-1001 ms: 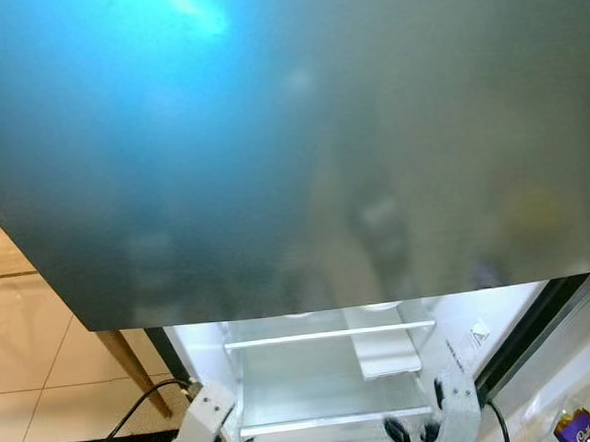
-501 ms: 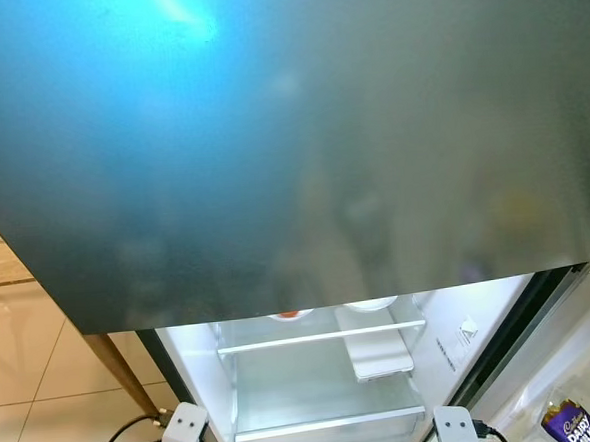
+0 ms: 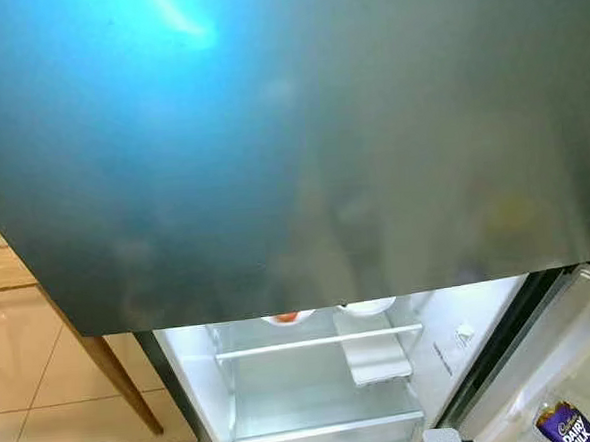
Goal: Restocking fridge
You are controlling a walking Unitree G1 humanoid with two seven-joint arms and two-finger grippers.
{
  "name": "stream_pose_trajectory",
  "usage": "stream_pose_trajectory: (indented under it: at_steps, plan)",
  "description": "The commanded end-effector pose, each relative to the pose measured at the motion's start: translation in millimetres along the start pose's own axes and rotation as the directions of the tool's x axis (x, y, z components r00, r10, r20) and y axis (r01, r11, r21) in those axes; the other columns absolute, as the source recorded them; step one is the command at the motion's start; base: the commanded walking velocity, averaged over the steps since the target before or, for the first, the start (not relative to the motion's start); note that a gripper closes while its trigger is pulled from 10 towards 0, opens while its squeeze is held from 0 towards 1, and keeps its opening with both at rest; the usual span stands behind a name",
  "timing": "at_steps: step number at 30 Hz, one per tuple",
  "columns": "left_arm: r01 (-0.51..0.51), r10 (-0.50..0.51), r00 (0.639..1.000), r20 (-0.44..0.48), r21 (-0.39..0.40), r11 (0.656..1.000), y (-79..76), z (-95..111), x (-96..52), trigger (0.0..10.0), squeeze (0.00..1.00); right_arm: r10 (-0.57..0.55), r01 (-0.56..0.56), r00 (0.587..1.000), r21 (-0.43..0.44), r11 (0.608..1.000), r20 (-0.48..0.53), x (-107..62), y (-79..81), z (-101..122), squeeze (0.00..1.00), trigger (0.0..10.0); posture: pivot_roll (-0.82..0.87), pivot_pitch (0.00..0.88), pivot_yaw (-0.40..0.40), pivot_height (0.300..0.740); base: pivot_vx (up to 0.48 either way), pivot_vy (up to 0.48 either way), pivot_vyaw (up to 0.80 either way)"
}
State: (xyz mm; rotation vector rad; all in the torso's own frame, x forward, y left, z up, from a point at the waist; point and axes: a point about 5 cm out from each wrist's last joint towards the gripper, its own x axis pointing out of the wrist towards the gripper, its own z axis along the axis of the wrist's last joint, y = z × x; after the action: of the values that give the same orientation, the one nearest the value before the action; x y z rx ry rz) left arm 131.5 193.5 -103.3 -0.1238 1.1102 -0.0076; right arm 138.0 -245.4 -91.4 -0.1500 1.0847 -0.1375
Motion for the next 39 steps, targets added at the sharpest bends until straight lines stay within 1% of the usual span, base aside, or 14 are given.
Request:
stream_pose_trajectory:
  at_steps: [1,4,7,15,18,24,25,27,28,29,32,33,36,39]
  plan:
    - [-0.034,0.035,0.999,-0.035,0.023,0.999,9.8,-7,-2.8,10.0,0.00,0.019,-0.019,1.000,0.007,1.000,0.001,0.0,6.0,-2,0.00,10.0,-0.01,0.000,0.008,0.740,0.000,0.000,0.00]
    - [-0.043,0.043,0.999,-0.028,0.008,0.999,12.3,-5,-3.0,10.0,0.00,0.060,-0.061,0.998,0.043,0.997,0.009,-0.2,11.1,-2,0.00,10.0,0.00,0.000,0.009,0.740,0.000,0.000,0.00]
    - [-0.056,0.055,0.998,-0.013,-0.025,0.998,13.1,0,-2.4,10.0,0.00,0.094,-0.093,0.996,0.036,0.995,-0.004,-0.2,15.6,-4,0.00,10.0,0.00,0.000,0.009,0.740,0.000,0.000,0.00]
    - [-0.075,0.075,0.997,-0.003,-0.029,0.997,12.6,6,-1.3,10.0,0.00,0.126,-0.127,0.992,0.043,0.991,0.028,0.2,21.6,2,0.00,10.0,0.00,0.000,0.000,0.740,0.000,0.000,0.00]
    - [-0.099,0.099,0.995,-0.004,-0.028,0.995,14.8,5,-1.8,10.0,0.00,0.159,-0.154,0.984,-0.065,0.986,0.080,1.3,31.7,16,0.00,10.0,0.01,0.000,-0.020,0.740,0.000,0.000,0.00]
    - [-0.125,0.125,0.992,-0.009,-0.007,0.992,18.1,3,-2.8,10.0,0.00,0.227,-0.208,0.962,-0.138,0.968,0.148,2.0,50.7,41,0.00,10.0,0.02,0.000,-0.028,0.740,0.000,0.000,0.00]
    - [-0.133,0.133,0.991,-0.009,0.005,0.991,20.0,2,-3.4,10.0,0.00,0.259,-0.233,0.952,-0.160,0.959,0.166,1.7,60.1,50,0.00,10.0,0.05,0.000,-0.040,0.740,0.000,0.000,0.00]
    - [-0.135,0.135,0.991,-0.011,0.020,0.991,20.7,1,-3.8,10.0,0.00,0.271,-0.243,0.947,-0.170,0.955,0.170,1.5,64.1,54,0.00,10.0,0.05,0.000,-0.040,0.740,0.000,0.000,0.00]
    - [-0.137,0.139,0.990,-0.020,0.073,0.988,21.8,-2,-4.4,10.0,0.00,0.293,-0.260,0.940,-0.186,0.947,0.174,0.9,70.9,58,0.00,10.0,0.07,0.000,-0.042,0.740,0.000,0.000,0.00]
    - [-0.137,0.139,0.990,-0.022,0.086,0.987,22.0,-2,-4.5,10.0,0.00,0.296,-0.264,0.939,-0.189,0.946,0.174,0.8,72.1,59,0.00,10.0,0.07,0.000,-0.042,0.740,0.000,0.000,0.00]
    - [-0.120,0.130,0.991,-0.036,0.202,0.972,21.3,-5,-4.8,10.0,0.00,0.307,-0.278,0.935,-0.170,0.946,0.180,0.2,80.1,64,0.00,10.0,0.08,0.000,-0.031,0.740,0.000,0.000,0.00]
    - [-0.120,0.130,0.991,-0.036,0.202,0.972,21.3,-5,-4.8,10.0,0.00,0.307,-0.278,0.935,-0.170,0.946,0.180,0.2,80.1,64,0.00,10.0,0.08,0.000,-0.031,0.740,0.000,0.000,0.00]
    - [-0.097,0.113,0.993,-0.039,0.286,0.953,18.2,-4,-4.0,10.0,0.00,0.321,-0.296,0.931,-0.154,0.943,0.175,-0.5,86.6,63,0.00,10.0,0.08,0.000,-0.028,0.740,0.000,0.000,0.00]
    - [-0.090,0.107,0.994,-0.039,0.305,0.948,16.4,-3,-3.5,10.0,0.00,0.327,-0.302,0.931,-0.163,0.939,0.162,-0.8,88.6,60,0.00,10.0,0.08,0.000,-0.028,0.740,0.000,0.000,0.00]
